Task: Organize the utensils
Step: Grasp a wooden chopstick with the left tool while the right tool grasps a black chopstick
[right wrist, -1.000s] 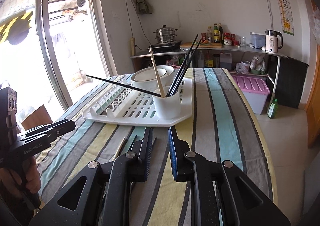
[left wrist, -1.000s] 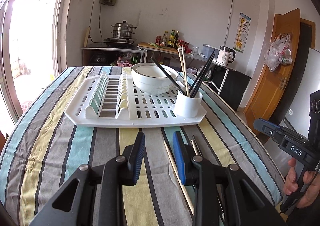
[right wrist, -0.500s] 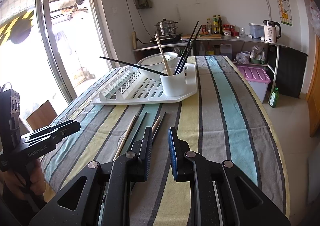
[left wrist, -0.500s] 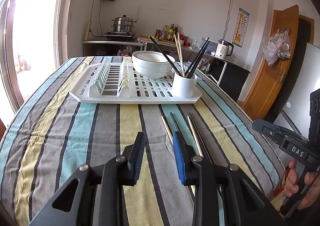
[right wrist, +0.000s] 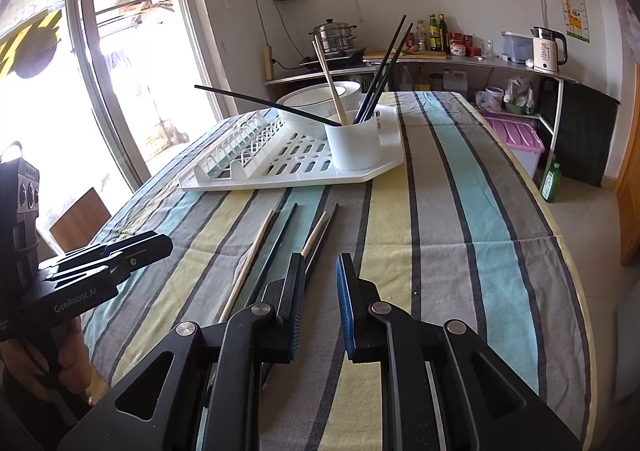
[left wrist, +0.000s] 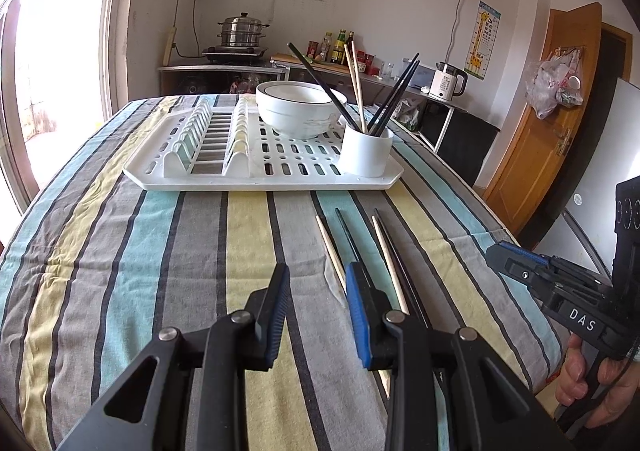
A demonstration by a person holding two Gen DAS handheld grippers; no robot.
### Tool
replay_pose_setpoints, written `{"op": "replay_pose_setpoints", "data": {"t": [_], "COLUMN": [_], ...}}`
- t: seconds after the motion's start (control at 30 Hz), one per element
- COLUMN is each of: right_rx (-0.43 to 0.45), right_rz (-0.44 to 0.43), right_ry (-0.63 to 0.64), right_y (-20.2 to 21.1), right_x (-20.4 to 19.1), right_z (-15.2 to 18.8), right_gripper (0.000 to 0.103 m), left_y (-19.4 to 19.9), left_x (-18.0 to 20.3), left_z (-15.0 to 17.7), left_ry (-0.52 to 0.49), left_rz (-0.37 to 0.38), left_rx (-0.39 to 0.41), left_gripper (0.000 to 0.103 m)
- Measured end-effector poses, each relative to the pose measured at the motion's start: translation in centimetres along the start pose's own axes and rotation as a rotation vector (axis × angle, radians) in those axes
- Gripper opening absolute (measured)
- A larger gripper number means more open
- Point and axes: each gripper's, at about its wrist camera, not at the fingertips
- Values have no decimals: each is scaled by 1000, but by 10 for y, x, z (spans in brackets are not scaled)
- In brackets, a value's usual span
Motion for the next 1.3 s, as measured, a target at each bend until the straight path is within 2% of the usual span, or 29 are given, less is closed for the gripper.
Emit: {"op": "replay_pose_setpoints", "data": {"t": [0.27, 0.67, 0.97, 1.17, 1.3], "right_rx": [-56, -148, -213, -213, -222], "right_rz": [9, 13, 44, 56, 88], "right_ry": [-6, -17, -2, 37, 35], "right_y": [-27, -75, -107, -107, -106], "right_x": [-5, -10, -12, -12, -2], "right_z": [-8, -24, -30, -30, -32], "right_gripper": [17, 17, 16, 16, 15], "left_y": [-36, -86, -99, -105, -106], "left_x": [-3, -13, -14, -9, -8], "left_z": [-10, -19, -24, -26, -28], "left_ry": [27, 82, 68, 12, -11], "left_rz": [5, -26, -41, -60, -73], "left_rx": [-84, -199, -200, -202, -208], "left_gripper": [30, 30, 30, 30, 24]}}
Point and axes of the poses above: each gripper's, at about its wrist camera, not at the fingertips, and y roughly against the way its jaws point, x to its right, z to its underside, and after that the axes turned 10 degrees about z, right-handed
